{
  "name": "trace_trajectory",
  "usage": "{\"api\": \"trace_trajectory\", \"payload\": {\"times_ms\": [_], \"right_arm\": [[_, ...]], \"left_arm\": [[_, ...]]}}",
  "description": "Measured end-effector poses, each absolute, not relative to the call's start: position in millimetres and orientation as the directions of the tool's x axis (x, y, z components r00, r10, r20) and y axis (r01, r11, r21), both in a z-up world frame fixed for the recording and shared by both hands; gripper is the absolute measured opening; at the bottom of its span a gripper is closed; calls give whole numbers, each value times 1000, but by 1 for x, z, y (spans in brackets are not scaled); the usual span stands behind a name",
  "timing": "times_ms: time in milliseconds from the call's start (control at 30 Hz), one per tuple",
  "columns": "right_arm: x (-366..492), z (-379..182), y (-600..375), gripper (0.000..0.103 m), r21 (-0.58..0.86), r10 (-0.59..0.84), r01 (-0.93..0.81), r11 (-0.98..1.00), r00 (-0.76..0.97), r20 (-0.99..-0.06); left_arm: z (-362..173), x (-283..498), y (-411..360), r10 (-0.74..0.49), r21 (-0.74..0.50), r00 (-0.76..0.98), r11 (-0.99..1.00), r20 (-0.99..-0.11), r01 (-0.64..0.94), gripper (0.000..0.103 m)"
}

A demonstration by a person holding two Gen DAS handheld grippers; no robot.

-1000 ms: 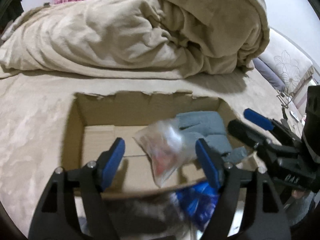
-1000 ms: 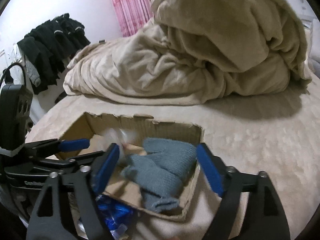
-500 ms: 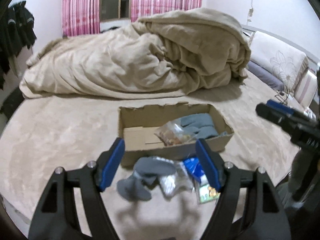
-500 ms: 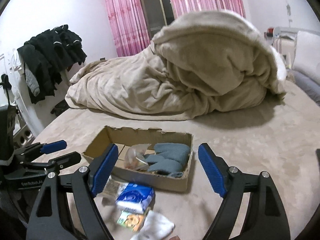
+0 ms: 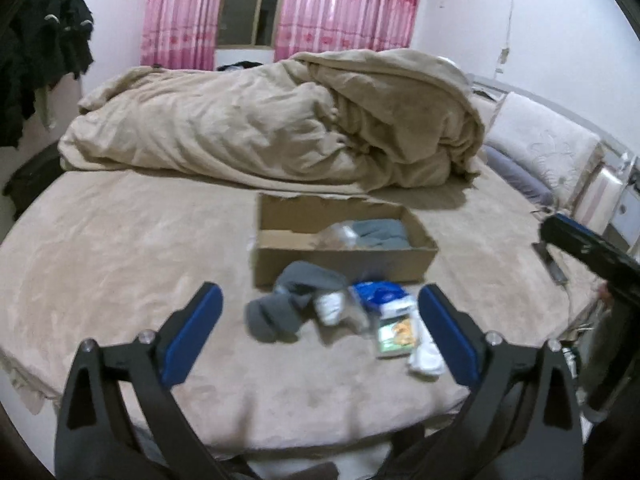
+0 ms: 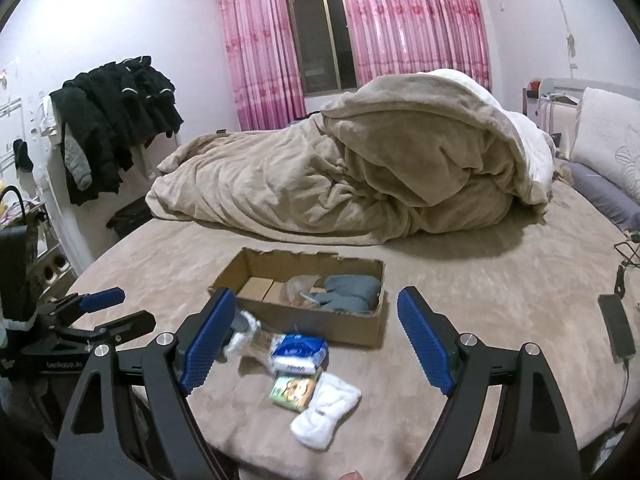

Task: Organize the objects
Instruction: 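Grasp the grey gloves with the left tool while the right tool grasps white socks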

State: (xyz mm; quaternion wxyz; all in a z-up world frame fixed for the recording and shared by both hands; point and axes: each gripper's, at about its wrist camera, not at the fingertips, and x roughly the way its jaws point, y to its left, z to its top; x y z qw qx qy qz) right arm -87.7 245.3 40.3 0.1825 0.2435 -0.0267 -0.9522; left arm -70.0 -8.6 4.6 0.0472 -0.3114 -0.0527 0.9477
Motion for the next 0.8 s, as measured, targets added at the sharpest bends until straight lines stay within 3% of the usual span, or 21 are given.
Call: {"api": "trace_trajectory", "payload": {"times_ms": [200, 600, 800], "right_arm": [[-72, 23, 239, 86, 134, -366, 347, -928, -793, -486], [-92, -54, 243, 86, 183, -353, 308, -933, -703, -617], [-112, -87, 238, 86, 187, -349, 306, -934, -657, -668]], "left_arm": [[-36, -70, -17, 64, -91, -759, -996, -648, -7, 103], [-92, -92, -29, 135, -188, -719, -982, -682, -6, 102], [-114, -109, -28, 126, -149, -706, -988, -697, -29, 102]]}}
